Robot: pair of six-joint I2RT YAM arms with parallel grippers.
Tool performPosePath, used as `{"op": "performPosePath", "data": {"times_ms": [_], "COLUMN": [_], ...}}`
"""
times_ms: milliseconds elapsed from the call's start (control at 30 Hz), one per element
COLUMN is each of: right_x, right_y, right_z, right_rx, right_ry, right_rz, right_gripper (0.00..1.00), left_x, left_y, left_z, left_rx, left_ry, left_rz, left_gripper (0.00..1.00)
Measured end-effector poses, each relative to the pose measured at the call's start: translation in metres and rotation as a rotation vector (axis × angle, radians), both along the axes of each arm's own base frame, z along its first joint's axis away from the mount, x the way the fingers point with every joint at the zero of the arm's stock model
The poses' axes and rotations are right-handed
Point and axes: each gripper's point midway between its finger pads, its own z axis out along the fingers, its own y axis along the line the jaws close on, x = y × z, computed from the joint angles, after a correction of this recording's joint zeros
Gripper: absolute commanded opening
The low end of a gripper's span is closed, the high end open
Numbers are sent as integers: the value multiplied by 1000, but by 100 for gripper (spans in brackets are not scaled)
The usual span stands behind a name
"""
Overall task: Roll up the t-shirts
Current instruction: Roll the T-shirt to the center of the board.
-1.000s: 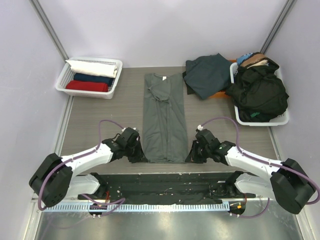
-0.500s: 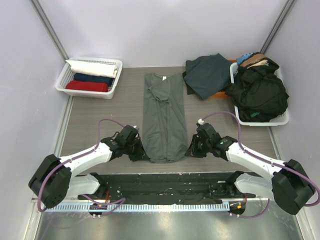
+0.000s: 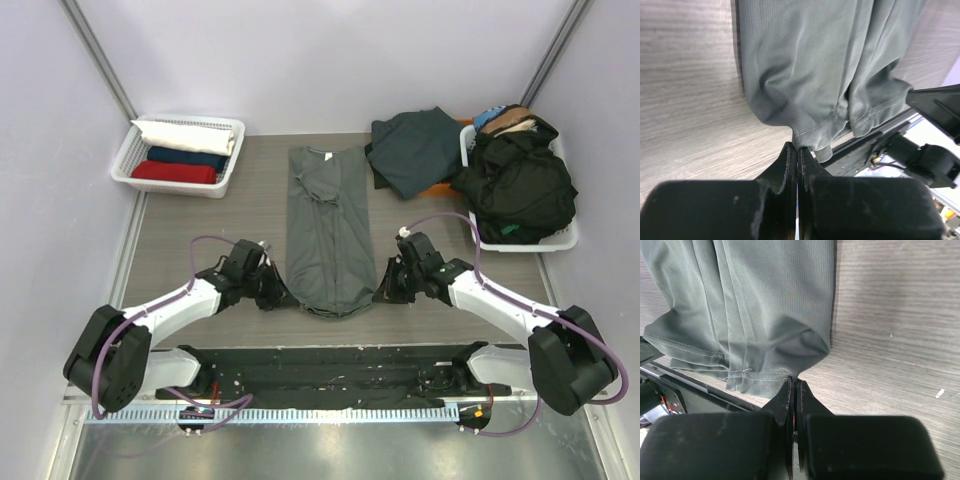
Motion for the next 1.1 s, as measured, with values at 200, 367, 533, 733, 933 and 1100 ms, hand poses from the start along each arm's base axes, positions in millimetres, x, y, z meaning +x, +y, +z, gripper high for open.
{"op": "performPosePath", "data": {"times_ms": [200,367,533,733,933,1100], "right_x": [12,27,43,54,62,69], "right_y": [-2,-2,-4,-4,-8,-10], "right_z": [6,12,15,13,8,8], "right_rx": [2,5,1,-11,-21,-27], "right_ry": [-9,-22,-27,-16,-1,1], "right_rz": [-3,-2,1,9,5,4], "right_gripper": [1,1,1,1,1,1], "left_x": [8,12,18,32,46,59], "left_y": [-2,1,5,7,11,14], "left_z": [2,-1,-2,3,3,-1], "left_rx": [-43,-52,-60,-74,-81,-74], "left_ry": [12,28,38,30,28,41], "left_rz": [20,33,54,79,110,128], "left_gripper": [0,0,0,0,0,0]}}
